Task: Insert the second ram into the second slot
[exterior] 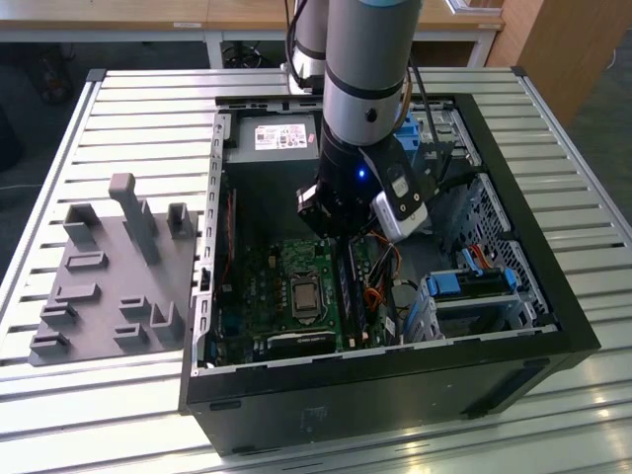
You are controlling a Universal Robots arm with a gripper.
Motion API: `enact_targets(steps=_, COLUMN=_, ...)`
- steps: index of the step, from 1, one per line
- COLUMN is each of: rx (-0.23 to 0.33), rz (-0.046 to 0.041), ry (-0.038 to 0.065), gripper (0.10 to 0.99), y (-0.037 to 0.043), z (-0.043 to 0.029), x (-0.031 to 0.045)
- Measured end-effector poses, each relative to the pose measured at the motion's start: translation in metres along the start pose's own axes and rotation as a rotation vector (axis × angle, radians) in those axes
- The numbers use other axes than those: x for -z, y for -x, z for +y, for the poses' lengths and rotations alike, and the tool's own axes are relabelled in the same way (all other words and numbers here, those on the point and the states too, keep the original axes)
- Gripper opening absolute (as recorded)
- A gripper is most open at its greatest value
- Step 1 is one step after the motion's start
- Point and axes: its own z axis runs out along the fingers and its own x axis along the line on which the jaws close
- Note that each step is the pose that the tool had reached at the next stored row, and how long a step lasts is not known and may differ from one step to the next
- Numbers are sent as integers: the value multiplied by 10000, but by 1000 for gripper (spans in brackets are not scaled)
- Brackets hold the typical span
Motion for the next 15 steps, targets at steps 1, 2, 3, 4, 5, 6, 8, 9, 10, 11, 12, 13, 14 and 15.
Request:
enact_targets(steps=1, rx=-25, rz=0, ry=-1, gripper=137, y=0, z=0, x=-1)
enact_targets(steps=2, rx=-41, rz=0, ry=-2, gripper=137, y=0, z=0, x=-2)
enact_targets(steps=3, rx=-41, rz=-1, ry=0, gripper=137, y=0, z=0, x=-4)
enact_targets(steps=4, rx=-41, rz=-1, ry=2, gripper=137, y=0, z=-1, x=-9)
enact_targets(steps=5, rx=-42, rz=-2, ry=2, gripper=137, y=0, z=-2, x=-15)
enact_targets(steps=6, rx=-42, rz=-1, ry=1, gripper=137, y=0, z=-3, x=-24)
enact_targets(steps=8, rx=-42, rz=-1, ry=0, gripper=137, y=0, z=-5, x=-36)
enact_targets(steps=9, rx=-43, rz=-1, ry=0, gripper=137, y=0, z=-6, x=-42)
enact_targets(steps=10, rx=-44, rz=0, ry=-1, gripper=137, y=0, z=-6, x=-47)
enact_targets(steps=11, rx=-45, rz=0, ry=-2, gripper=137, y=-1, z=-7, x=-48)
enact_targets(steps=12, rx=-52, rz=-1, ry=-1, gripper=137, y=0, z=-10, x=-51)
enact_targets(steps=13, rx=-53, rz=0, ry=-1, gripper=137, y=0, z=-10, x=-51)
enact_targets(steps=14, rx=-53, rz=-1, ry=-1, gripper=137, y=0, z=-11, x=-51)
enact_targets(steps=15, rx=-53, rz=0, ry=-1, gripper=137, y=0, z=-11, x=-51)
